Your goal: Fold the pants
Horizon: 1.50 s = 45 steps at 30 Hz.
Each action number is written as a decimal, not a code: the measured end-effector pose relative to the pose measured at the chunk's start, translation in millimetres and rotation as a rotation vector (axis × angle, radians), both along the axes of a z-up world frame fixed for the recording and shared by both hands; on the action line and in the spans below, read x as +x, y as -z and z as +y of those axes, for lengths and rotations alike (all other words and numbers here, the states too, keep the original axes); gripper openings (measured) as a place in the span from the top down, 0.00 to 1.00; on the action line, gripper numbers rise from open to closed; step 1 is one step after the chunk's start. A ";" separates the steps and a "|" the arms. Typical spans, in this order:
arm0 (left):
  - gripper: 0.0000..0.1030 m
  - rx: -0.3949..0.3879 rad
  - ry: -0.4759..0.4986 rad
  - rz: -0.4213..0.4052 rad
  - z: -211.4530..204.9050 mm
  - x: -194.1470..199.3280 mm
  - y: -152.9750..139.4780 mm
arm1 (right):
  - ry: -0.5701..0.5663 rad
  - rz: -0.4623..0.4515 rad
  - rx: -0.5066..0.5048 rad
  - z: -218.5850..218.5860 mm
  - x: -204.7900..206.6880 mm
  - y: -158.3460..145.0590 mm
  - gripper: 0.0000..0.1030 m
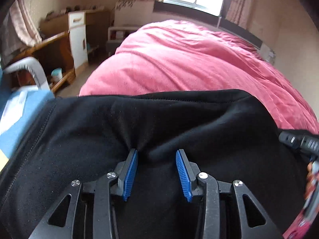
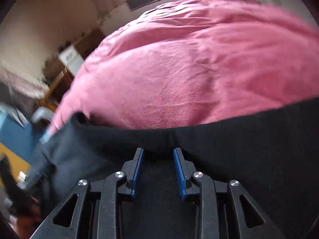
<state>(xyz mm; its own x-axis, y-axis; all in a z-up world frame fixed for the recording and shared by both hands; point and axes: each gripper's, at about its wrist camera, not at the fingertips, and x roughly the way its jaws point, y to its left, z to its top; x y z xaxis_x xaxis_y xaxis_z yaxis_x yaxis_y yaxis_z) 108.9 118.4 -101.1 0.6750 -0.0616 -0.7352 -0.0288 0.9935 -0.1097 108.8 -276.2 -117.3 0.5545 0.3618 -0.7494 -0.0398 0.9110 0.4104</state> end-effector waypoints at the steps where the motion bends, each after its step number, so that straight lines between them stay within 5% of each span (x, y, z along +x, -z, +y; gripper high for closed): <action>1: 0.61 0.015 0.002 0.000 -2.3 -1.5 -1.3 | 0.019 -0.017 0.037 -7.3 -5.6 -6.5 0.63; 3: 0.61 0.008 -0.006 0.006 -2.2 -2.8 -3.1 | 0.041 -0.072 0.023 -18.8 -20.1 -20.8 0.41; 9: 0.59 -0.068 -0.025 0.002 -10.4 -9.0 -21.8 | 0.117 -0.052 -0.059 -78.4 -51.1 -34.1 0.41; 15: 0.55 -0.071 -0.002 0.048 -23.5 2.1 -9.2 | 0.339 -0.039 -0.053 -182.6 -90.4 -40.2 0.41; 21: 0.45 -0.033 0.041 0.026 -29.4 -4.3 -1.3 | 0.600 -0.096 0.104 -262.5 -133.6 -42.3 0.41; 30: 0.44 -0.036 0.062 0.001 -27.2 -10.6 1.8 | 0.916 -0.171 0.216 -337.3 -181.2 -27.4 0.39; 34: 0.44 -0.026 0.062 0.000 -28.3 -9.7 2.0 | 0.907 -0.202 0.347 -355.4 -178.9 -10.3 0.39; 42: 0.44 -0.021 0.058 0.009 -28.9 -10.1 1.7 | 0.788 -0.222 0.432 -362.8 -145.5 12.6 0.41; 45: 0.44 -0.015 0.056 0.011 -29.6 -10.1 1.8 | 0.746 -0.197 0.455 -358.7 -135.3 17.9 0.70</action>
<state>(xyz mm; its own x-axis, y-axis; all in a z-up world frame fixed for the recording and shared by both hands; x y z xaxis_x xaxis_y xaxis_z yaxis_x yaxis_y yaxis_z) 98.8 88.8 -102.9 0.6623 -0.1102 -0.7411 0.0256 0.9919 -0.1246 -26.5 -634.9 -135.2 0.8681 0.0947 -0.4872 0.3894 0.4787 0.7869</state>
